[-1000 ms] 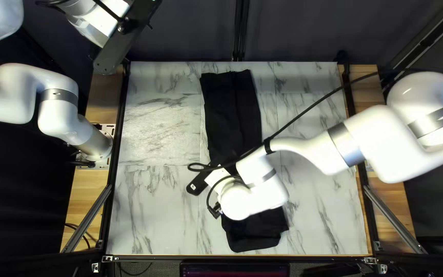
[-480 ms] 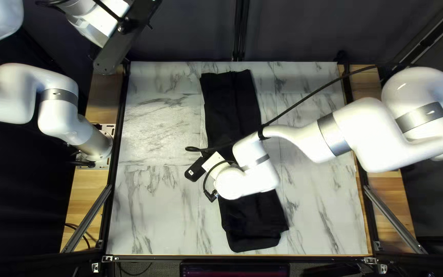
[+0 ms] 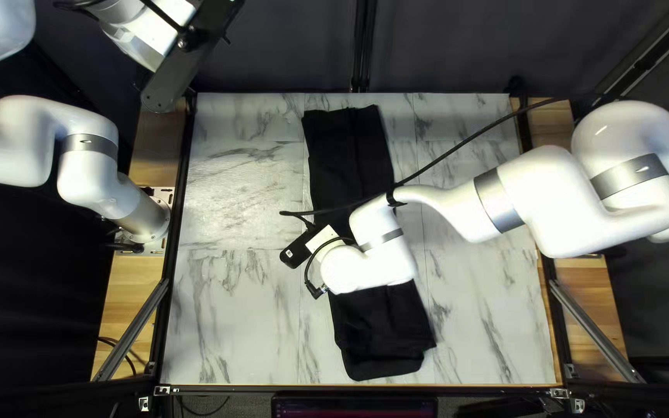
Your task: Fold t-shirt
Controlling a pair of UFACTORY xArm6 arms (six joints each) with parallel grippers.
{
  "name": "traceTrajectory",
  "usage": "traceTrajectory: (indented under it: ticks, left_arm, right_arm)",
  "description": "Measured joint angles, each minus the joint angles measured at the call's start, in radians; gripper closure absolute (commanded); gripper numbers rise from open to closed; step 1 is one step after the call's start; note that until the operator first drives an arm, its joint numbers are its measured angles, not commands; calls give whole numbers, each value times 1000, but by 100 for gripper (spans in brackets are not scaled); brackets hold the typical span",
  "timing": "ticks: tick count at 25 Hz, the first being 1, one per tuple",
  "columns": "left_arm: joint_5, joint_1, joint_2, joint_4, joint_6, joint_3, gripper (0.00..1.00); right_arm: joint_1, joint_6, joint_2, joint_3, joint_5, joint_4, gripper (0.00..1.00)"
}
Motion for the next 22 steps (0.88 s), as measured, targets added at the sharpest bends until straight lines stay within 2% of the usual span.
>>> traceTrajectory:
  ticks: [7,13,22]
  left_arm:
    - [0,0,0,0,0,0,0]
    - [0,0,0,0,0,0,0]
    - [0,0,0,0,0,0,0]
  right_arm:
    - [-4,-6,12,4,-7,-19,0]
    - [1,-30,45,-76,109,-26,0]
    - [-5,-36,-34,22,136,-26,0]
